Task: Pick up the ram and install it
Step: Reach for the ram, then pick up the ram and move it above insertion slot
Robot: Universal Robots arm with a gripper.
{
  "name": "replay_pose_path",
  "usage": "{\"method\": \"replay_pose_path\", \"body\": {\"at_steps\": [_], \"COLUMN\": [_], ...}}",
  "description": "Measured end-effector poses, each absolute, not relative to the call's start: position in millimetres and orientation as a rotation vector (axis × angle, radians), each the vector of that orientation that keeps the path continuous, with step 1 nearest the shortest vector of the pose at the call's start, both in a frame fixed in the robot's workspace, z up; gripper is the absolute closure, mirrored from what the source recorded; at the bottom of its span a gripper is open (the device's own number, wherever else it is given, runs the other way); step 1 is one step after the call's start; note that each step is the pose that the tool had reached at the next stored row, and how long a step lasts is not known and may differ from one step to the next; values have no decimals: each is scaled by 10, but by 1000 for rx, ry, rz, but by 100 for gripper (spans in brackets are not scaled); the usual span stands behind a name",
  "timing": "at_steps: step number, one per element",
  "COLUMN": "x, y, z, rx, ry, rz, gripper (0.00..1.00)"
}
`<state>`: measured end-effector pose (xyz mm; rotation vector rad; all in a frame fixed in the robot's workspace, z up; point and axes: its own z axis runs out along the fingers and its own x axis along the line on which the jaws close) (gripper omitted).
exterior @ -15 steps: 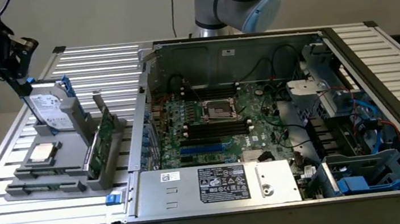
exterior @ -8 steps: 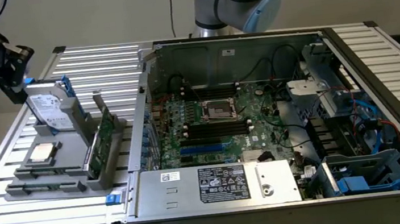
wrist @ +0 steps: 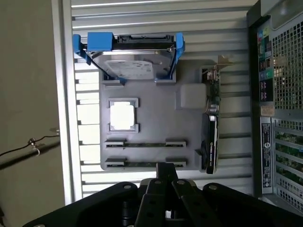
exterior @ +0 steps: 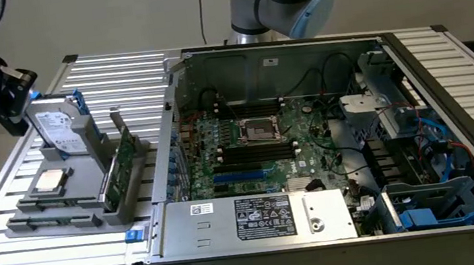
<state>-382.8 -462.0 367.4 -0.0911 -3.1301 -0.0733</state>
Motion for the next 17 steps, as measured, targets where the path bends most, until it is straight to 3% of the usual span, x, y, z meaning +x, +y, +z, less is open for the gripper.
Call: {"method": "replay_pose_path", "body": {"at_steps": [17], "x": [-3856], "y": [-4620], "z": [3630], "rx": [-55], "ry": [-3130], "rz": [-73], "gripper": [89]}}
